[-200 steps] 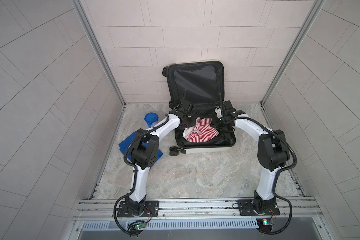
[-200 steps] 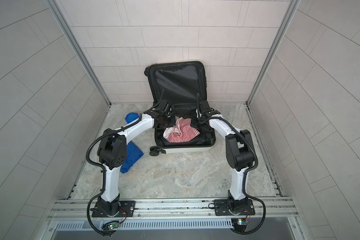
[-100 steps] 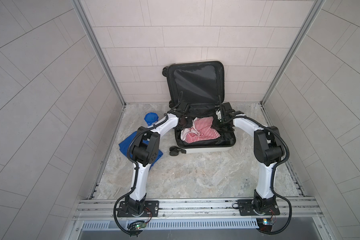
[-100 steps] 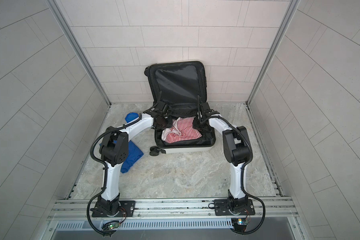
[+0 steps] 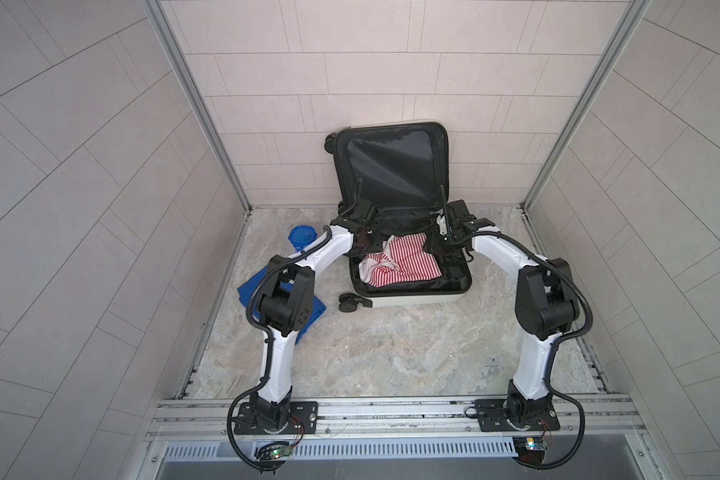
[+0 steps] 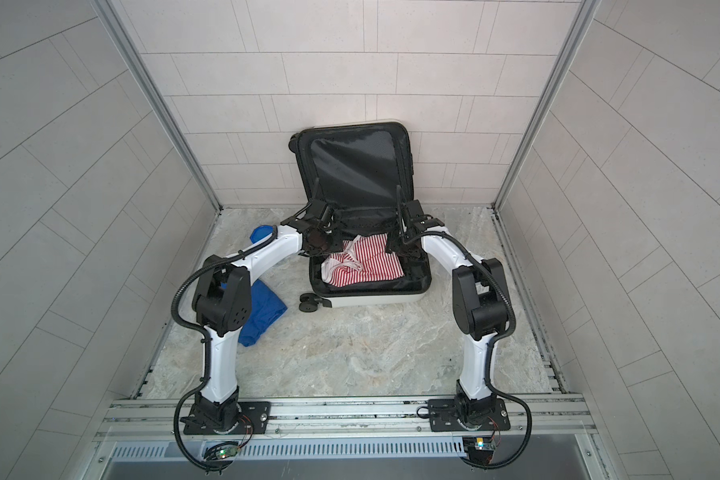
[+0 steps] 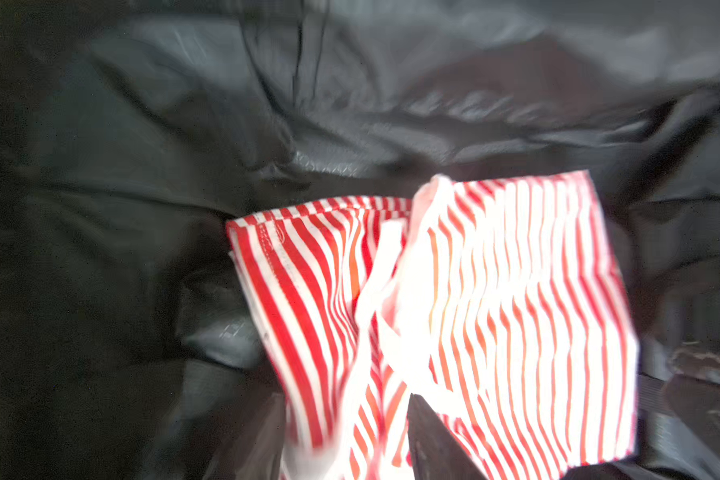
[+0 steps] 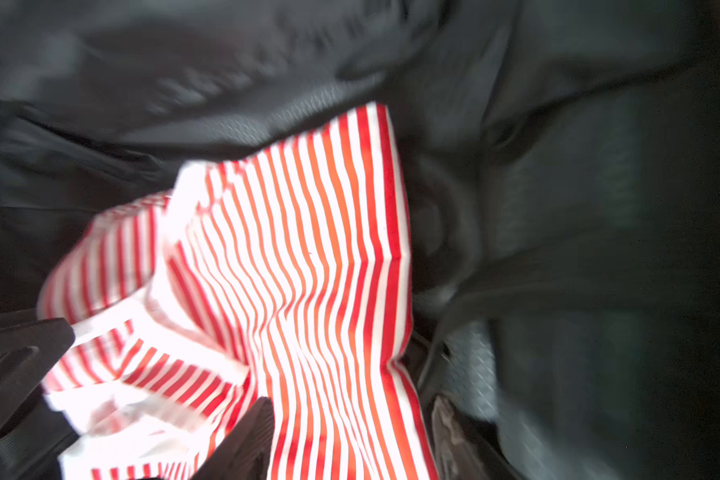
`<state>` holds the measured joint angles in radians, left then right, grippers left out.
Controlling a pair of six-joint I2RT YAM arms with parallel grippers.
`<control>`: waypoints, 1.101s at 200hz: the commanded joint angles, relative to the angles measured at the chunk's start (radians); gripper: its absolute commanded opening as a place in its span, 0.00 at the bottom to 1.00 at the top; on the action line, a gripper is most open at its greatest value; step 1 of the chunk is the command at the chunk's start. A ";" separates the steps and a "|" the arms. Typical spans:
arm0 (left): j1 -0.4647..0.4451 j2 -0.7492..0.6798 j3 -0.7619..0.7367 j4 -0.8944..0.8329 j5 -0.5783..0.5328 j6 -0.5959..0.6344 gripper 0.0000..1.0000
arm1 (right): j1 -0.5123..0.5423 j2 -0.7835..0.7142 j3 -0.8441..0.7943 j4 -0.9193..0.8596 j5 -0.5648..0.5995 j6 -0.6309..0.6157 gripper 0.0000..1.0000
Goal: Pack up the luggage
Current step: 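Lower the striped bag into the suitcase and open both grippers, then raise both grippers away from the suitcase toward the robot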
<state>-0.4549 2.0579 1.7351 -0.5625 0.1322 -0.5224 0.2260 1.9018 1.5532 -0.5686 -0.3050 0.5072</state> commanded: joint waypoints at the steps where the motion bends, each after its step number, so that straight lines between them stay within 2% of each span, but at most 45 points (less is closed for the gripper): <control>1: -0.002 -0.103 -0.026 -0.016 -0.035 0.023 0.54 | -0.005 -0.090 -0.011 -0.041 0.075 -0.030 0.67; 58: -0.010 -0.294 -0.132 0.007 -0.063 0.048 0.54 | -0.005 -0.243 -0.050 -0.063 0.135 -0.074 0.73; 100: -0.021 -0.508 -0.298 0.046 -0.090 0.057 0.56 | -0.005 -0.431 -0.134 -0.029 0.162 -0.121 0.83; 130: -0.021 -0.702 -0.452 0.114 -0.126 0.050 0.61 | -0.004 -0.549 -0.173 -0.030 0.199 -0.118 0.91; 134: -0.021 -0.728 -0.473 0.129 -0.134 0.050 0.62 | -0.005 -0.565 -0.177 -0.029 0.205 -0.116 0.99; 140: -0.021 -0.771 -0.506 0.155 -0.146 0.050 0.62 | -0.004 -0.585 -0.184 -0.025 0.219 -0.116 1.00; 170: -0.021 -0.957 -0.606 0.167 -0.203 0.063 0.70 | -0.005 -0.695 -0.232 0.004 0.312 -0.100 0.99; 207: -0.019 -1.100 -0.679 0.141 -0.259 0.059 0.99 | -0.007 -0.843 -0.356 0.120 0.323 -0.096 0.99; 220: -0.018 -1.125 -0.691 0.104 -0.297 0.030 1.00 | -0.008 -0.854 -0.349 0.082 0.312 -0.090 1.00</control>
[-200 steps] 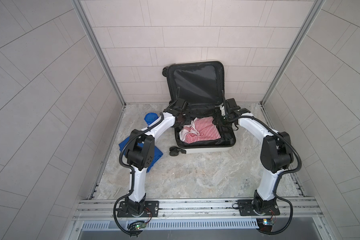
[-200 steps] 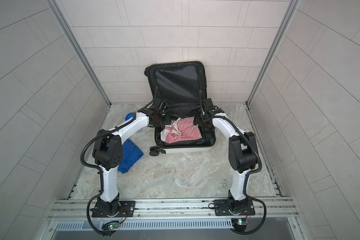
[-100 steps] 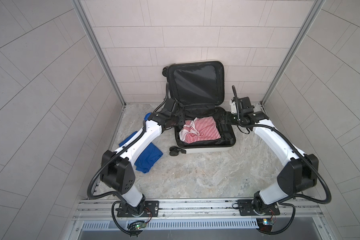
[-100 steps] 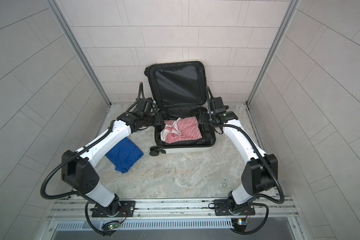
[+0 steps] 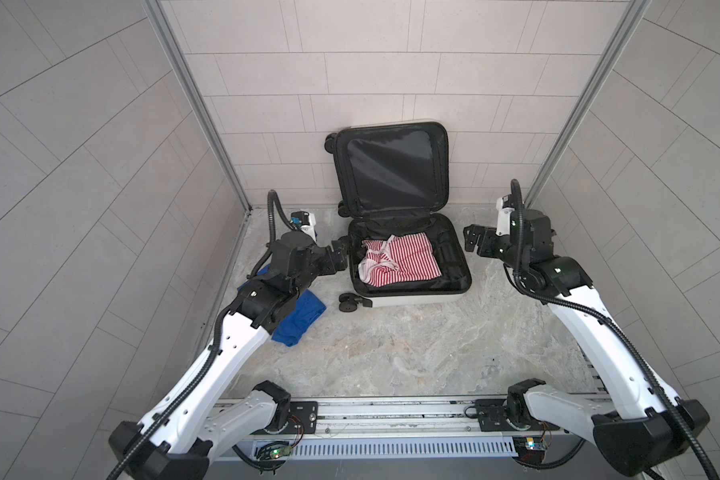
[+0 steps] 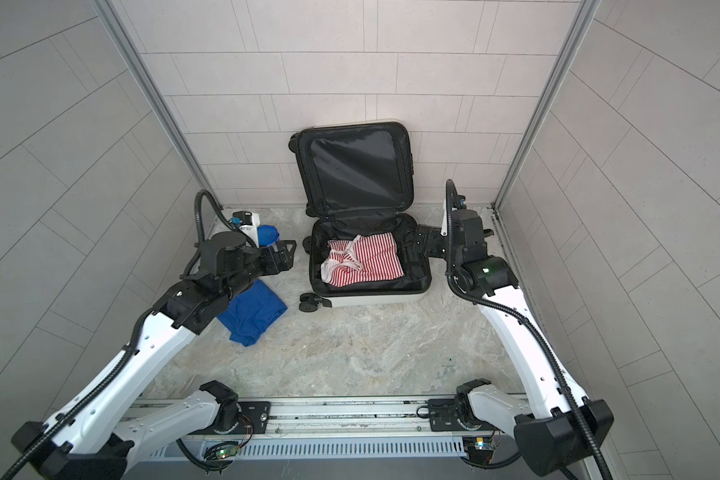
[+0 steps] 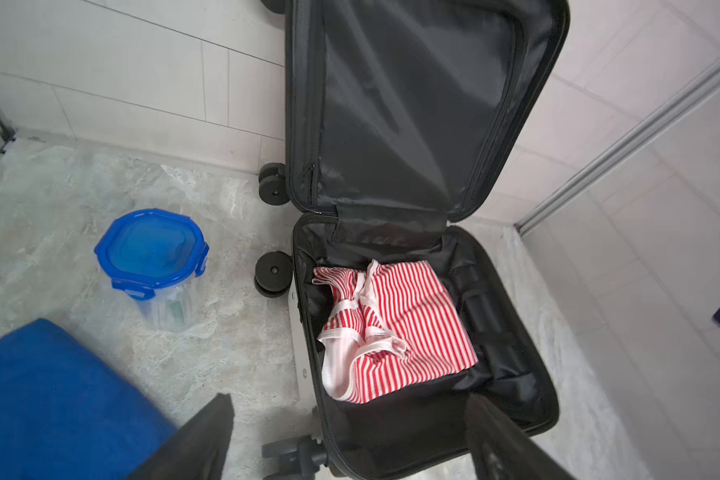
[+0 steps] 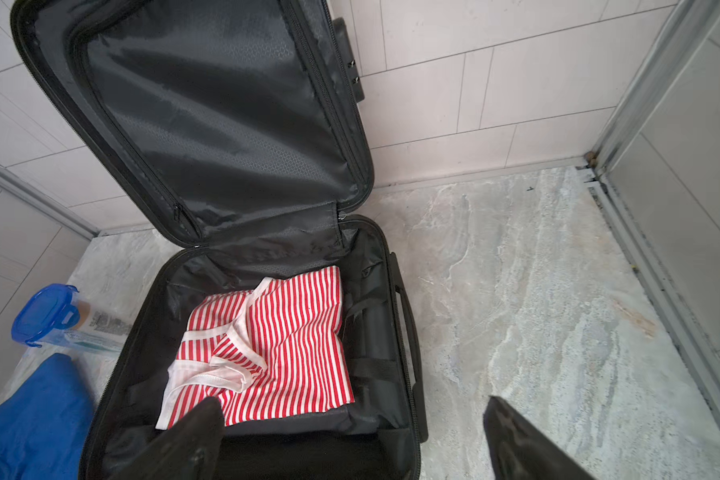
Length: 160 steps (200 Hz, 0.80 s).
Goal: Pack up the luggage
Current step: 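Raise both grippers away from the suitcase toward the robot, then lower the left gripper onto the blue cloth's edge while the right gripper waits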
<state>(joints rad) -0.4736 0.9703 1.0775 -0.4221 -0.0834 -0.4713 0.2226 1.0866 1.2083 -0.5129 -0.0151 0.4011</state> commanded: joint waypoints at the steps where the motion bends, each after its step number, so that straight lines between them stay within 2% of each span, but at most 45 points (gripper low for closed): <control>1: 0.001 -0.039 -0.033 -0.040 -0.084 -0.023 1.00 | -0.005 -0.039 -0.003 0.022 0.021 0.017 1.00; 26: 0.000 -0.077 -0.053 -0.111 -0.111 -0.031 1.00 | -0.008 -0.053 -0.016 -0.043 0.018 0.048 0.99; 59: 0.002 -0.098 -0.076 -0.267 -0.171 -0.069 0.90 | -0.020 -0.073 -0.069 -0.114 -0.011 0.059 0.99; 94: 0.002 -0.101 -0.181 -0.321 -0.153 -0.141 0.81 | -0.020 -0.132 -0.191 -0.067 -0.133 0.071 0.99; 115: 0.001 -0.100 -0.258 -0.320 -0.148 -0.200 0.73 | -0.011 -0.151 -0.251 -0.040 -0.218 0.091 0.96; 139: 0.000 -0.088 -0.372 -0.252 -0.100 -0.284 0.66 | 0.043 -0.161 -0.314 -0.015 -0.267 0.133 0.93; 160: 0.001 -0.065 -0.468 -0.193 -0.084 -0.335 0.65 | 0.153 -0.165 -0.352 -0.007 -0.218 0.150 0.93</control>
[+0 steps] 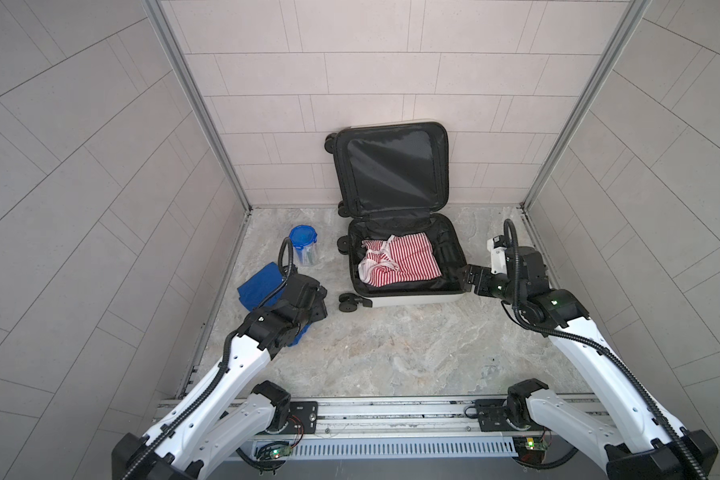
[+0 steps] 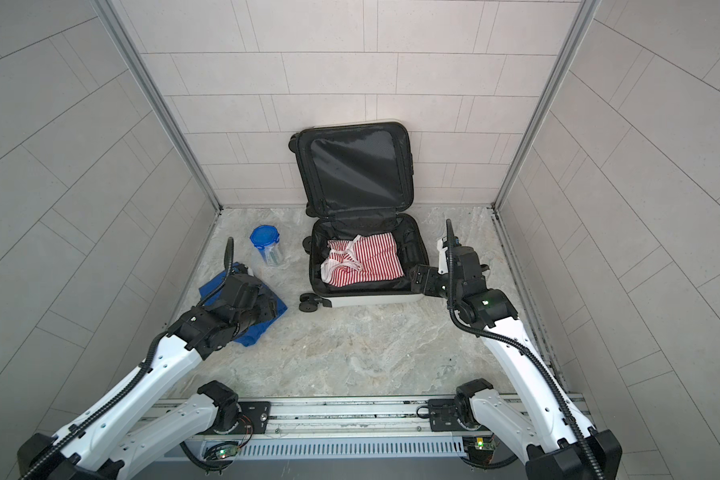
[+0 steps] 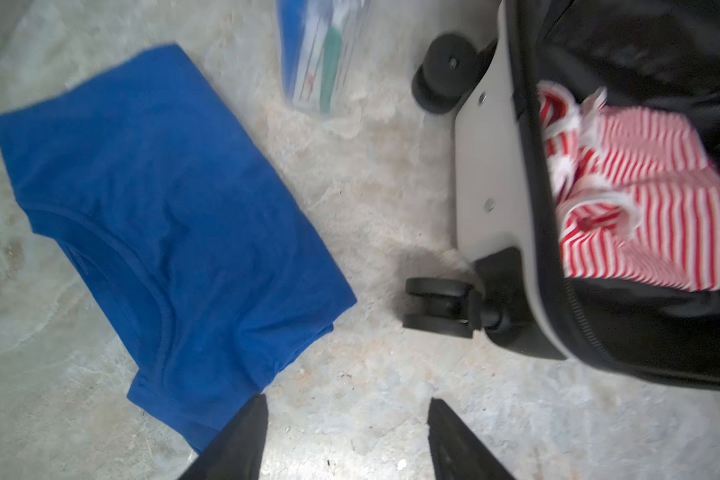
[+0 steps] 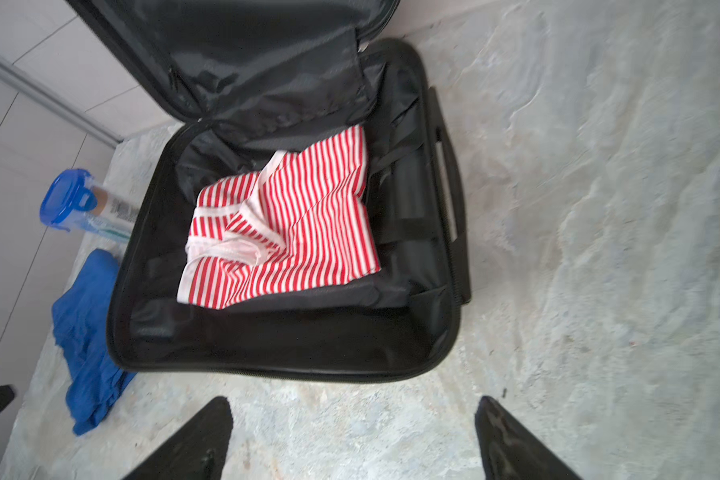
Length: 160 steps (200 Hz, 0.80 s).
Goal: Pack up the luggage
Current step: 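Lower the left gripper onto the blue cloth's edge while the right gripper waits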
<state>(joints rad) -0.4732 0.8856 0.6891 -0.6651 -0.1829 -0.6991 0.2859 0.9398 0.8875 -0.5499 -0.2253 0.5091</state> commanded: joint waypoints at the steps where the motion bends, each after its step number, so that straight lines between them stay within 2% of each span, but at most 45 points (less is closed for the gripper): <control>1: 0.001 0.021 -0.083 0.051 0.016 -0.108 0.65 | 0.096 -0.019 -0.033 0.031 -0.003 0.043 0.93; 40: 0.000 0.076 -0.189 0.132 0.000 -0.147 0.61 | 0.366 0.005 -0.081 0.086 0.154 0.107 0.93; 72: 0.002 0.104 -0.212 0.136 -0.060 -0.163 0.60 | 0.490 0.081 -0.088 0.127 0.186 0.149 0.93; 97: 0.002 0.103 -0.195 0.138 -0.104 -0.132 0.60 | 0.537 0.146 -0.081 0.157 0.195 0.163 0.93; 136: 0.002 0.122 -0.119 0.127 -0.157 0.019 0.61 | 0.547 0.192 -0.044 0.158 0.194 0.153 0.95; 160: 0.001 0.168 -0.097 0.144 -0.135 0.063 0.64 | 0.547 0.191 -0.027 0.147 0.209 0.148 0.96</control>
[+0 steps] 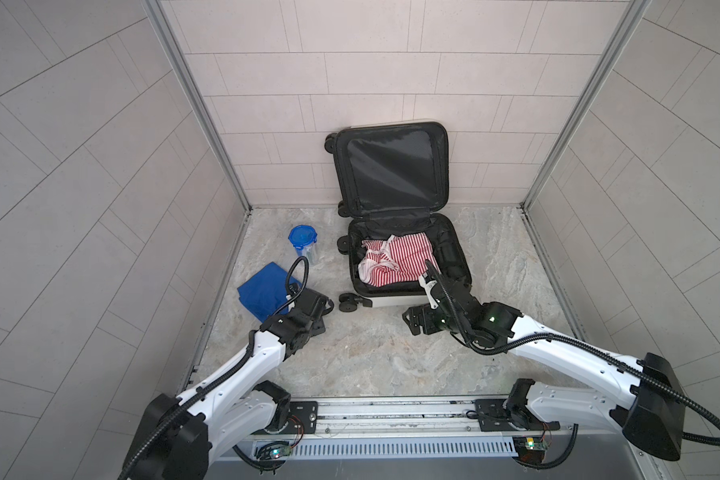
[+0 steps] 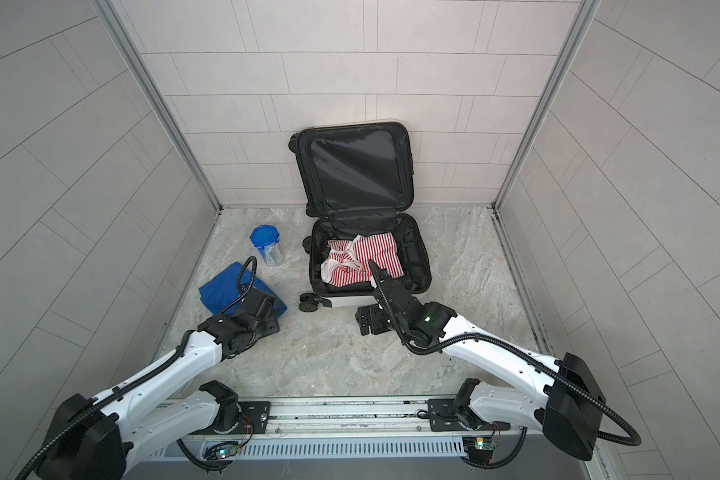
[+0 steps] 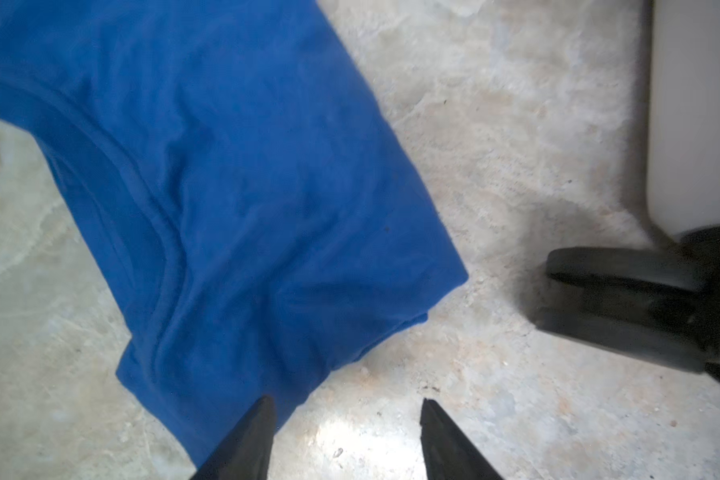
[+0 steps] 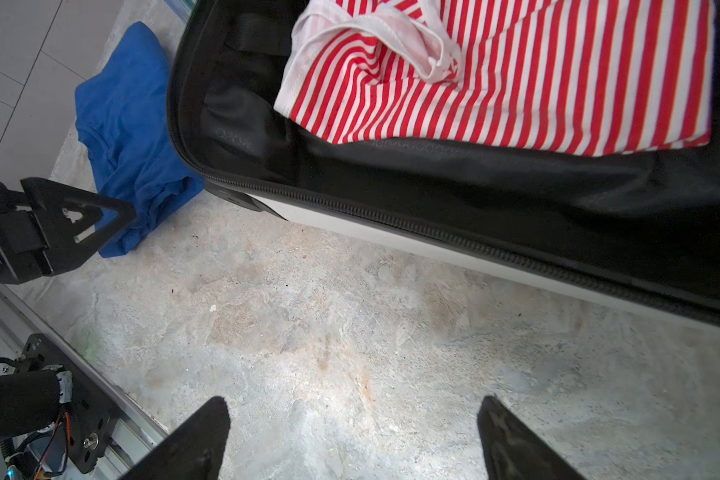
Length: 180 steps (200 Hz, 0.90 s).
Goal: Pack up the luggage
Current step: 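Lower the left gripper onto the blue cloth's edge while the right gripper waits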
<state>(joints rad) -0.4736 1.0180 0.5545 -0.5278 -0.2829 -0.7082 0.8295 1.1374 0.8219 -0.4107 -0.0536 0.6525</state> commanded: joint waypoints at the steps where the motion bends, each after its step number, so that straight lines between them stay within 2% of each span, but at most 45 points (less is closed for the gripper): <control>1: 0.001 0.038 0.038 0.009 -0.034 0.074 0.64 | 0.003 -0.007 0.040 0.007 0.037 0.004 0.97; 77: 0.002 0.332 0.177 -0.022 -0.060 0.051 0.64 | 0.003 -0.027 0.052 -0.010 0.052 0.010 0.97; 180: 0.007 0.425 0.137 0.061 -0.095 -0.010 0.59 | 0.002 -0.080 0.061 -0.051 0.088 0.018 0.99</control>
<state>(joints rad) -0.4732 1.4246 0.7109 -0.4892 -0.3351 -0.6807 0.8295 1.0702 0.8547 -0.4397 0.0124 0.6567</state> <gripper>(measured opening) 0.600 0.988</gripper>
